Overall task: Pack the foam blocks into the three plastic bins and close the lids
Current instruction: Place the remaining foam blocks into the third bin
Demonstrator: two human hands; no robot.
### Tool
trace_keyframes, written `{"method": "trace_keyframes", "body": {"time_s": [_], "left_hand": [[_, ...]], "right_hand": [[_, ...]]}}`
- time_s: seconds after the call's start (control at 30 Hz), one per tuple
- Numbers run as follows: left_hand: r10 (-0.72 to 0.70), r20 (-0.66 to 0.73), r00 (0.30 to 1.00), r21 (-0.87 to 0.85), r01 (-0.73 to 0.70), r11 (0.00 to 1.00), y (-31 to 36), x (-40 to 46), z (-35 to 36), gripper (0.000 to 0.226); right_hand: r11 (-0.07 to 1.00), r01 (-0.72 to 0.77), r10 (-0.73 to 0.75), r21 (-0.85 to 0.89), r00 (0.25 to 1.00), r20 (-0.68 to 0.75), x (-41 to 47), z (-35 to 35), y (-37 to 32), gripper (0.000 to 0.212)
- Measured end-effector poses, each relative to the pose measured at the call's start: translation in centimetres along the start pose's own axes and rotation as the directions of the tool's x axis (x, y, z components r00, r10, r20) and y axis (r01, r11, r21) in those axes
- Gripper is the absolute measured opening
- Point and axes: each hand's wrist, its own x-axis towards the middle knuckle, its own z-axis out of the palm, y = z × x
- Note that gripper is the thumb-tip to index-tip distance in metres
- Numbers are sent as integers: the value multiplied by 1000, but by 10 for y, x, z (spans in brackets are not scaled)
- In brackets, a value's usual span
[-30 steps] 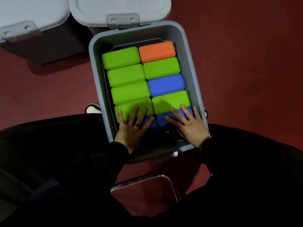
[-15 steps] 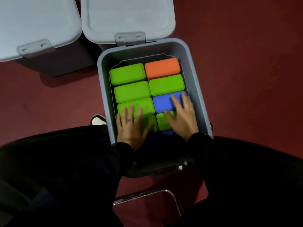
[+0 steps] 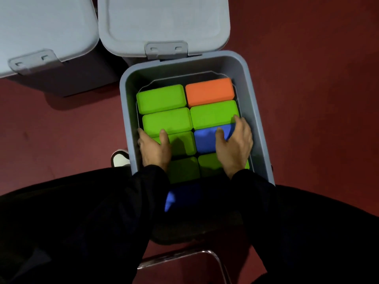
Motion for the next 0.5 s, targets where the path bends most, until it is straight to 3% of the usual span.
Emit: {"method": "trace_keyframes", "body": {"time_s": [0.07,0.13,0.2,0.3,0.4,0.5], "left_hand": [[45,-105,993,7,-44,999,14,0,2,78],[204,-173,964,80,-193,978,22,6,2,76],[270,-141,952,90,-260,961,31,22,-2,77],[230,-33,973,55,-228,972,47,50,-11,76],[195,23,981,66,-196,978,57,61,-17,67],[269,44,962,129,-273,953,53,59,-21,61]], "right_hand": [[995,49,-50,83,999,4,21,0,-21,66],[988,55,-73,143,989,126,47,1,-38,69],[993,97,-108,61,974,201,72,1,-43,72],[990,131,-109,-58,950,294,98,4,-36,70],[996,87,-88,17,931,353,109,12,-28,63],[995,63,-83,80,959,271,110,19,-27,55]]}}
